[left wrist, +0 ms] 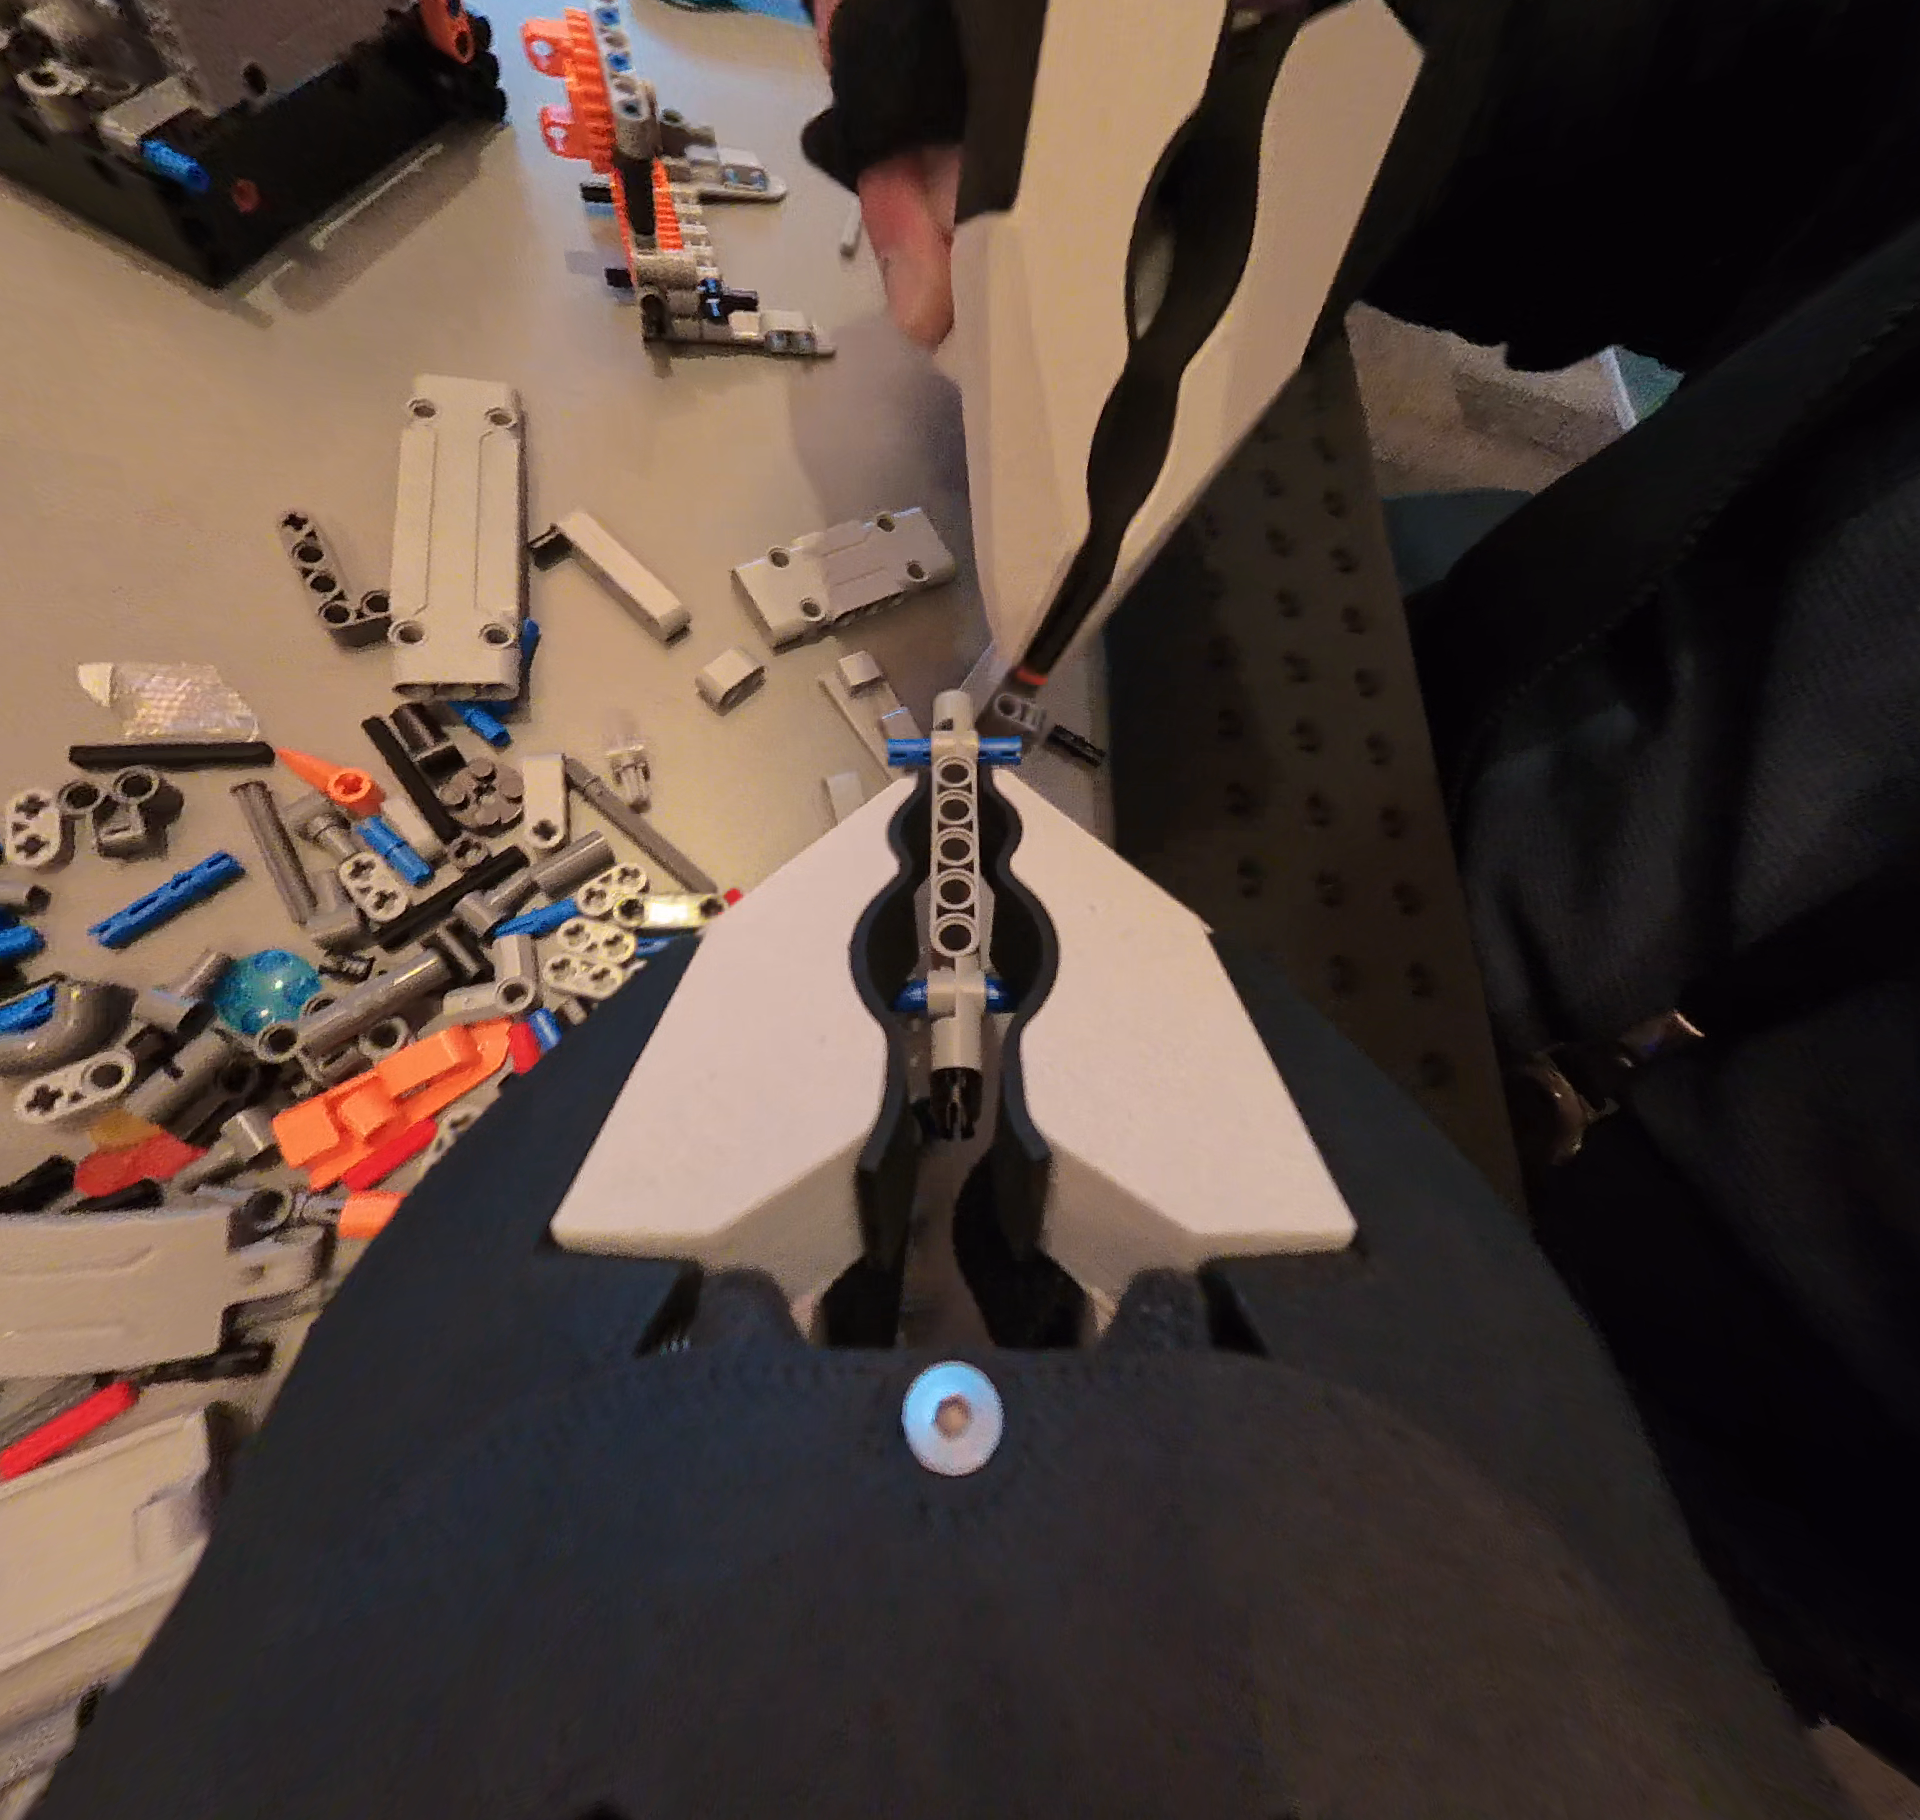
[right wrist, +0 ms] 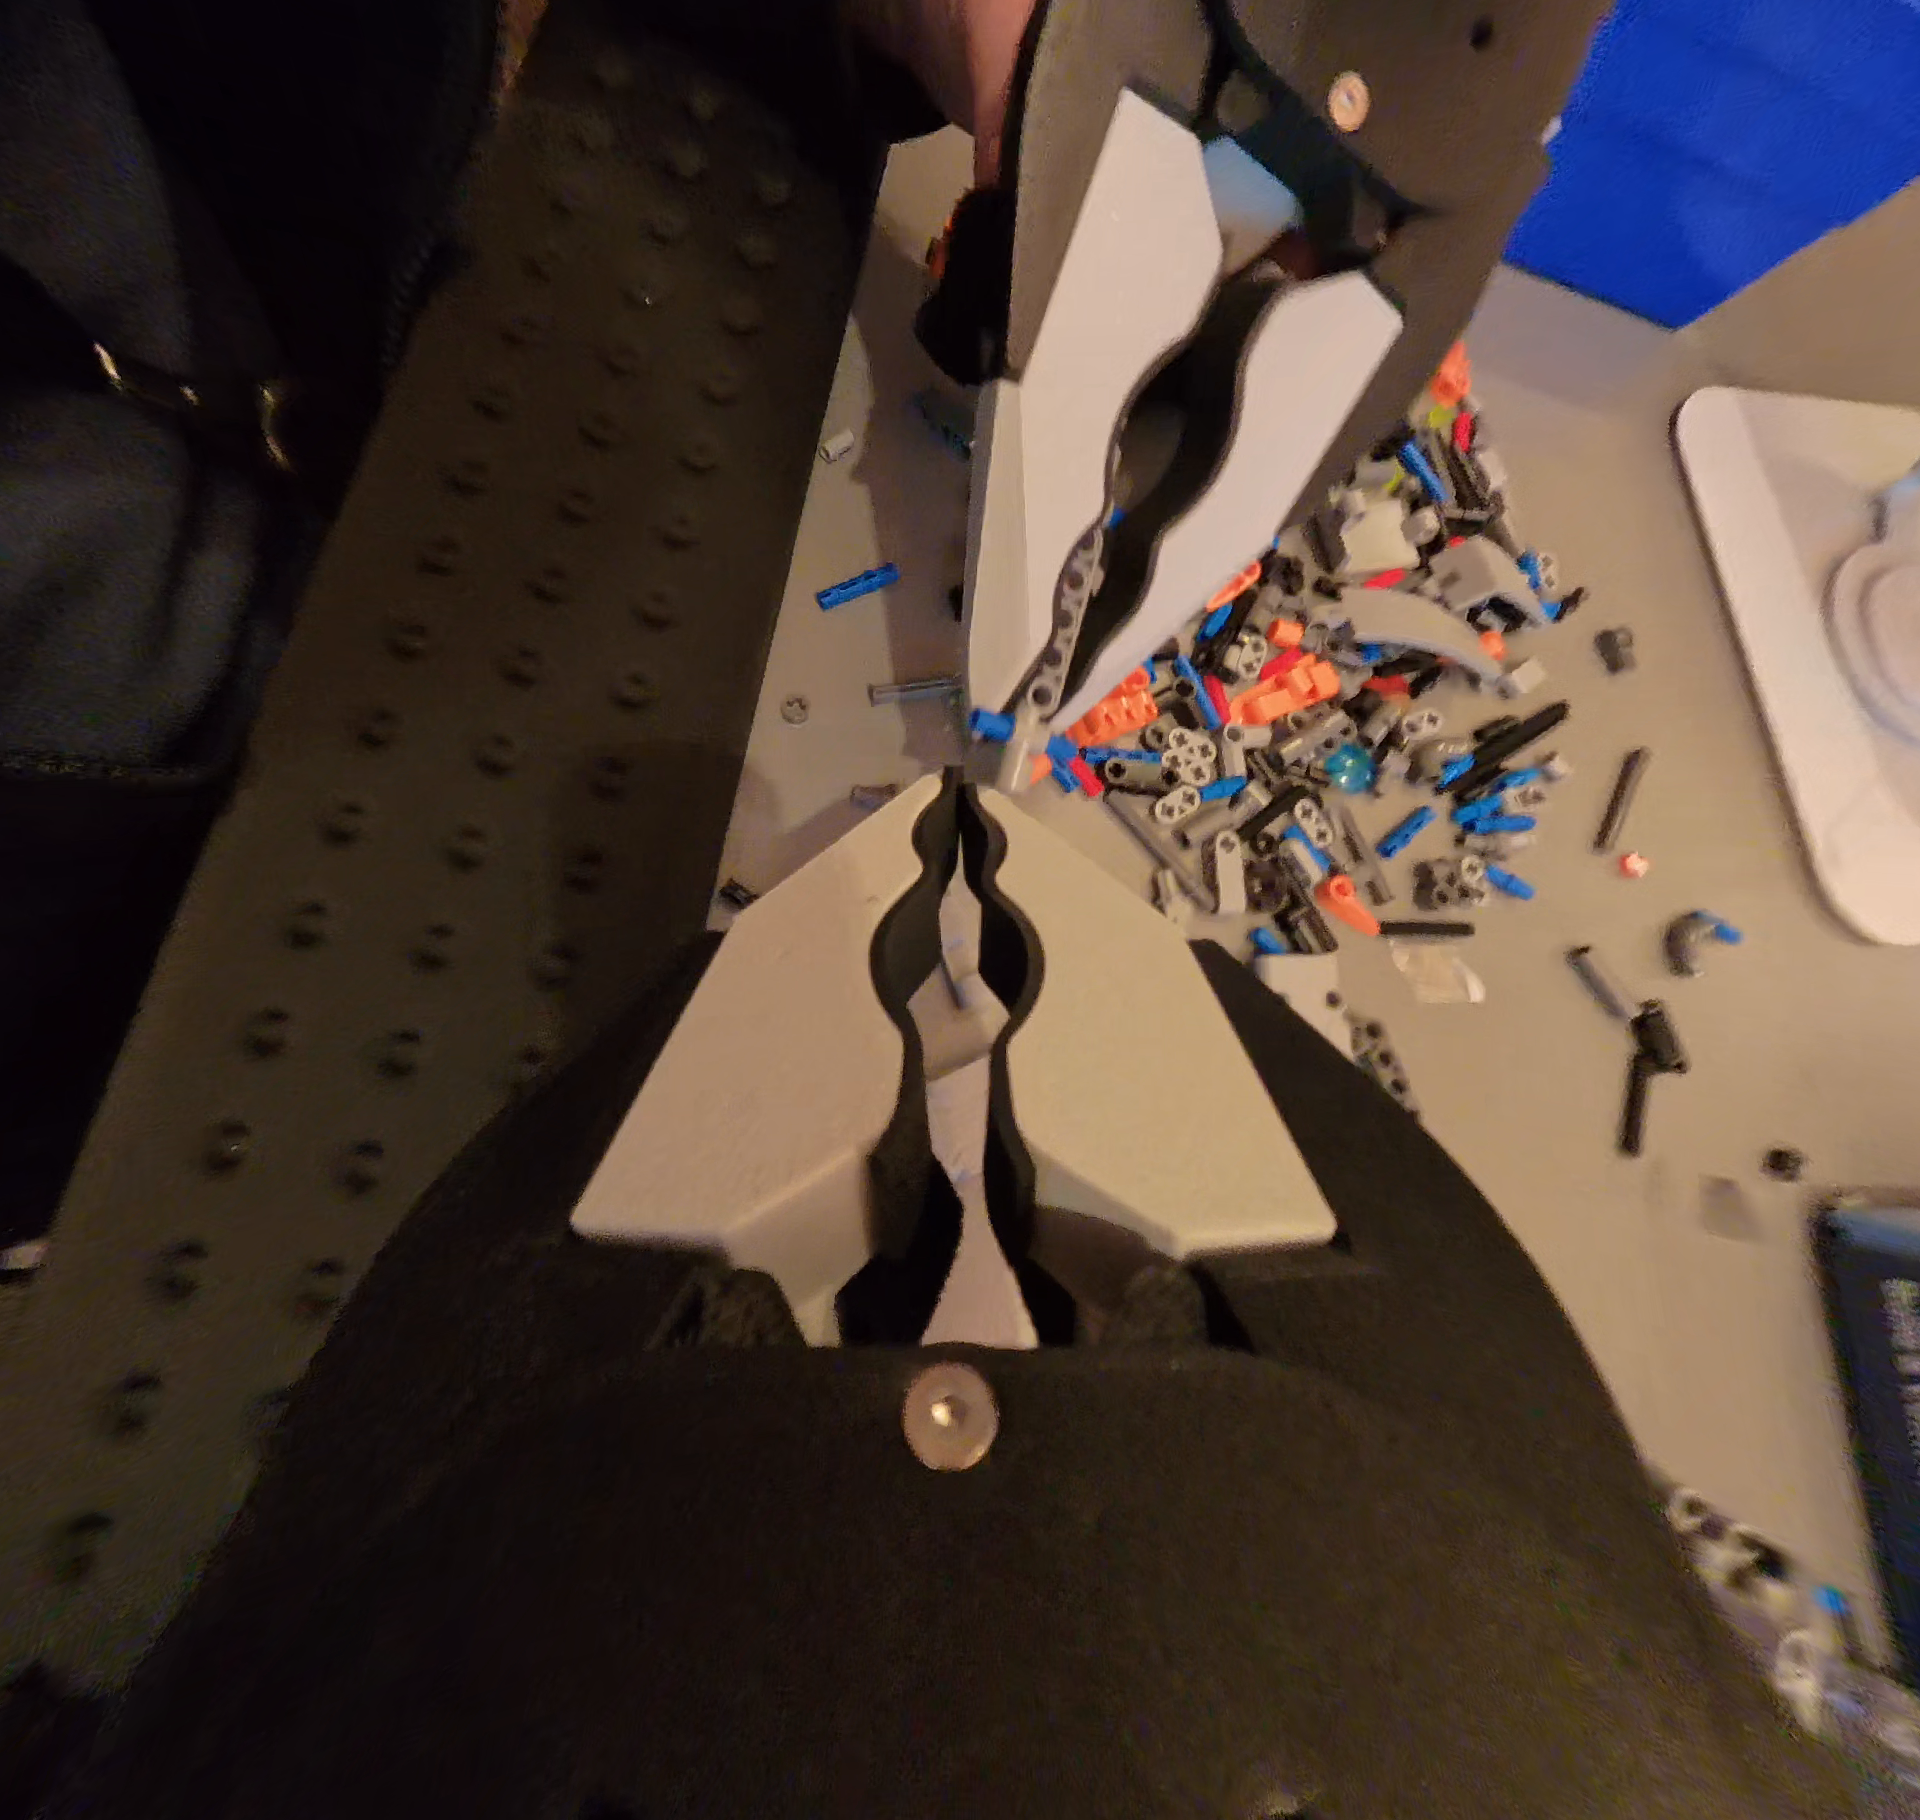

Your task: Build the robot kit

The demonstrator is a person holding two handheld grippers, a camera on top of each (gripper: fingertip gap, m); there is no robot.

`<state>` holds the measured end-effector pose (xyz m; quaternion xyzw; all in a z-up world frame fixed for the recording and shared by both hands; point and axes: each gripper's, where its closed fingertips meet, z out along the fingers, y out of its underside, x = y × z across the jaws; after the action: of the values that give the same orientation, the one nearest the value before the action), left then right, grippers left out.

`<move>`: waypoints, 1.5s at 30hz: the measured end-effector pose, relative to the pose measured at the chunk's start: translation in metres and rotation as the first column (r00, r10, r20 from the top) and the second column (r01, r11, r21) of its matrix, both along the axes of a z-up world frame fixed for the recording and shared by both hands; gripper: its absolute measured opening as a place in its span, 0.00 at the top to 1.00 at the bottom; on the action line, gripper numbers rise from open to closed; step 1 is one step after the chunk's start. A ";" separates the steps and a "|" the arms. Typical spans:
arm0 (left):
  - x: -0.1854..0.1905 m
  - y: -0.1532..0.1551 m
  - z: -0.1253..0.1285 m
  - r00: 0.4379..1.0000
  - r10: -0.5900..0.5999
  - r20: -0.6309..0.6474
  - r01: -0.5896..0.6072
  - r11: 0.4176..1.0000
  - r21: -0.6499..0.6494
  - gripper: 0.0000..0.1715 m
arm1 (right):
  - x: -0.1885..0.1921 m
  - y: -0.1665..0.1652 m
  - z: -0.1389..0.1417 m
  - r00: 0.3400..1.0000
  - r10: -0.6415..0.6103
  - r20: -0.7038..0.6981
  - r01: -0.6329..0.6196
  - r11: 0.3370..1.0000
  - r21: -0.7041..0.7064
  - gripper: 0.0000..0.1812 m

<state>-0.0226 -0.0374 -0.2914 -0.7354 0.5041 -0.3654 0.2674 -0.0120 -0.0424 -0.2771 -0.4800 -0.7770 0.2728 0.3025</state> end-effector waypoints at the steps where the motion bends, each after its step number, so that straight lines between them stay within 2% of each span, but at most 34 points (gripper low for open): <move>1: -0.003 0.001 0.002 1.000 0.008 0.004 -0.008 1.000 0.006 0.97 | 0.003 0.005 0.001 1.000 -0.024 -0.003 0.024 0.999 -0.043 1.00; 3: -0.007 0.004 0.009 0.999 0.022 0.027 -0.023 1.000 0.012 0.97 | 0.011 0.016 0.005 0.997 -0.068 -0.021 0.067 0.997 -0.047 1.00; 12: -0.009 0.004 0.006 0.999 0.036 0.027 -0.036 0.999 -0.003 0.97 | 0.026 0.026 0.023 0.989 -0.129 -0.070 0.124 0.990 -0.067 1.00; 15: -0.010 0.004 0.006 0.999 0.039 0.033 -0.039 0.999 -0.008 0.97 | 0.043 0.036 0.036 0.977 -0.191 -0.100 0.184 0.980 -0.073 0.99; 18: -0.009 0.005 0.006 0.999 0.040 0.037 -0.039 0.999 -0.012 0.97 | 0.075 0.066 0.054 0.938 -0.319 -0.135 0.315 0.948 -0.049 0.96; 21: -0.007 0.004 0.006 0.998 0.037 0.044 -0.036 0.999 -0.019 0.97 | 0.123 0.117 0.072 0.858 -0.494 -0.140 0.492 0.869 -0.047 0.95; 24: -0.006 0.005 0.005 0.998 0.037 0.046 -0.036 0.999 -0.022 0.97 | 0.172 0.174 0.057 0.774 -0.632 -0.030 0.633 0.775 -0.002 0.92; 27: -0.005 0.005 0.005 0.998 0.033 0.050 -0.032 0.999 -0.023 0.97 | 0.196 0.210 0.032 0.732 -0.678 0.064 0.680 0.734 -0.002 0.91; 31: -0.005 0.008 0.003 0.998 0.040 0.057 -0.038 0.999 -0.033 0.97 | 0.209 0.242 -0.010 0.703 -0.691 0.169 0.702 0.712 -0.007 0.92; 32: -0.005 0.009 0.002 0.997 0.045 0.057 -0.043 0.998 -0.035 0.97 | 0.210 0.248 -0.017 0.697 -0.694 0.182 0.709 0.705 -0.028 0.91; 34: -0.005 0.011 0.001 0.997 0.049 0.058 -0.047 0.998 -0.041 0.97 | 0.200 0.248 -0.027 0.725 -0.661 0.193 0.682 0.727 -0.073 0.91; 39: -0.003 0.016 0.000 0.996 0.052 0.069 -0.048 0.997 -0.053 0.97 | 0.171 0.242 -0.034 0.777 -0.606 0.169 0.622 0.781 -0.059 0.92; 41: -0.004 0.018 0.000 0.996 0.055 0.068 -0.051 0.997 -0.053 0.97 | 0.161 0.234 -0.033 0.808 -0.567 0.159 0.584 0.806 -0.097 0.95; 45: -0.005 0.019 -0.001 0.996 0.060 0.070 -0.056 0.997 -0.055 0.97 | 0.126 0.207 -0.033 0.866 -0.473 0.162 0.494 0.859 -0.135 0.94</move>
<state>-0.0280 -0.0179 -0.2922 -0.7429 0.4628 -0.3970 0.2761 0.1144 0.1647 -0.3100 -0.6999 -0.6220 0.2237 0.2705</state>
